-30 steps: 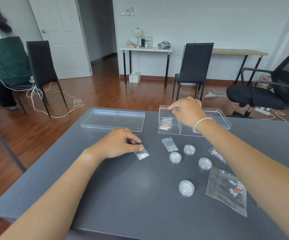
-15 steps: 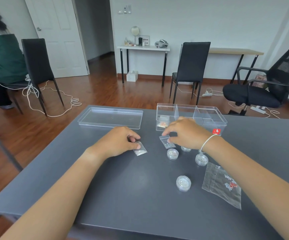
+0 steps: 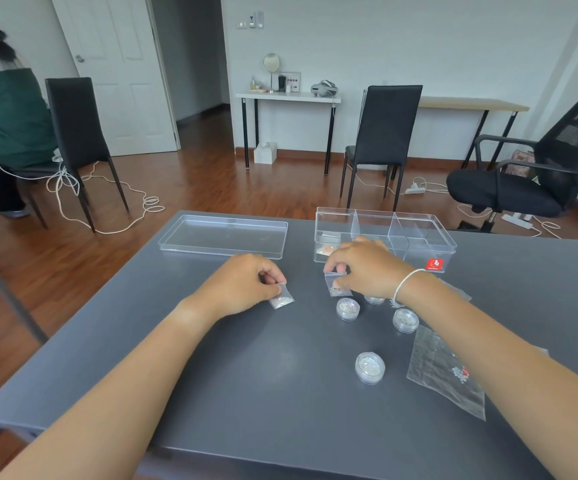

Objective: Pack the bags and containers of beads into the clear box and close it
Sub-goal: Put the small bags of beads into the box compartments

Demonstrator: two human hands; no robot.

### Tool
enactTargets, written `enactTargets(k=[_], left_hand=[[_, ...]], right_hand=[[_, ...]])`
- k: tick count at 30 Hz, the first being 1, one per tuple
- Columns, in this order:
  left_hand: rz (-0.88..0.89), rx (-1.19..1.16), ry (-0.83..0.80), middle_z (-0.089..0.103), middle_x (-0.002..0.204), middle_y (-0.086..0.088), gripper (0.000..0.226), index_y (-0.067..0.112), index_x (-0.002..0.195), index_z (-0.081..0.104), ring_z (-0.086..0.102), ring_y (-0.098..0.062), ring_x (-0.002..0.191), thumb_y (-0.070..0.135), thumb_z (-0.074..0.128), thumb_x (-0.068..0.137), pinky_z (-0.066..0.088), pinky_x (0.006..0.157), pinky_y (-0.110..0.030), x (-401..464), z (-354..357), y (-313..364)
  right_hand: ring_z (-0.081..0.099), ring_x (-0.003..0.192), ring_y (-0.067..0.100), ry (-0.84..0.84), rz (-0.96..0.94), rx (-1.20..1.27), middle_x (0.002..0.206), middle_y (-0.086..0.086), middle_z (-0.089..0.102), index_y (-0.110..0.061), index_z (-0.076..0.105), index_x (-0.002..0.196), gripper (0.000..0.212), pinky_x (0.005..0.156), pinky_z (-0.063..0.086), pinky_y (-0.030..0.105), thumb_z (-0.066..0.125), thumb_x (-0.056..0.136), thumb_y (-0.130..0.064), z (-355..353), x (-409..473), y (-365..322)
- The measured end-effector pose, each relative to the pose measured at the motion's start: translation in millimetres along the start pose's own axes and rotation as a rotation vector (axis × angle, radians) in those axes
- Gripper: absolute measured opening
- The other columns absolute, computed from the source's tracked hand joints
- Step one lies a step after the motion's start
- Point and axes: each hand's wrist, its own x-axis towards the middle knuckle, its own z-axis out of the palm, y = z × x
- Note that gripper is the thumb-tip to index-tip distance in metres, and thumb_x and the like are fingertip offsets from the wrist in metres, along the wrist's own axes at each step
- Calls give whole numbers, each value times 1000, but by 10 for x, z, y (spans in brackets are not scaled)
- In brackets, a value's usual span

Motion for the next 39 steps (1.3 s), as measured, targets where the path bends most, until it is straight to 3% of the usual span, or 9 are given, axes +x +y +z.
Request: enactTargets(k=[6, 11, 16, 22, 26, 31, 37, 39], left_hand=[[36, -143, 111, 65, 67, 25, 19, 39, 71, 66, 53, 8, 60, 21, 67, 78, 38, 58, -2, -4, -10, 25], [53, -279, 139, 67, 74, 15, 18, 37, 76, 68, 53, 6, 58, 19, 70, 76, 40, 59, -2, 13, -5, 78], [45, -408, 121, 64, 73, 8, 22, 33, 77, 67, 55, -7, 66, 12, 72, 74, 46, 68, -18, 117, -78, 224], [67, -466, 93, 67, 70, 5, 20, 26, 78, 68, 60, -1, 55, 6, 70, 75, 52, 59, -14, 471, -300, 515], [34, -423, 20, 68, 82, 5, 18, 23, 82, 70, 63, 2, 65, 6, 67, 78, 52, 60, -11, 789, -355, 705], [-15, -311, -51, 66, 99, -2, 20, 13, 100, 68, 62, -10, 89, 5, 60, 83, 53, 71, -16, 1110, -233, 823], [-37, -153, -79, 64, 90, -4, 20, 6, 100, 66, 63, -9, 73, 1, 57, 83, 52, 58, -13, 1243, -53, 847], [-39, -107, -66, 64, 86, -3, 17, 8, 94, 68, 62, -12, 74, 2, 60, 81, 52, 61, -17, 1264, -6, 860]], right_hand=[[43, 96, 19, 159, -10, 110, 90, -3, 64, -21, 66, 85, 16, 92, 27, 36, 52, 84, -13, 12, -80, 0], [45, 91, 16, 367, -21, 315, 80, -8, 61, -19, 67, 82, 11, 90, 35, 37, 57, 83, -15, -135, -168, 33], [53, 82, 12, 529, -37, 480, 81, -6, 63, -18, 67, 80, 12, 84, 42, 31, 58, 82, -10, -187, -221, 98], [51, 75, -5, 697, -14, 530, 79, -24, 56, -22, 64, 80, 14, 72, 36, 17, 58, 83, -9, -211, -260, 213], [52, 76, 4, 750, 19, 564, 80, -23, 56, -20, 64, 80, 15, 74, 37, 11, 57, 83, -7, -243, -307, 278], [51, 76, 2, 766, 47, 570, 81, -17, 58, -19, 64, 82, 13, 72, 33, -3, 57, 84, -9, -268, -337, 322], [51, 76, -1, 773, 39, 565, 81, -18, 57, -17, 65, 82, 12, 71, 30, -6, 57, 84, -8, -276, -346, 339], [51, 77, 0, 768, 38, 563, 82, -15, 58, -18, 65, 82, 13, 70, 31, -5, 57, 84, -8, -271, -348, 348]])
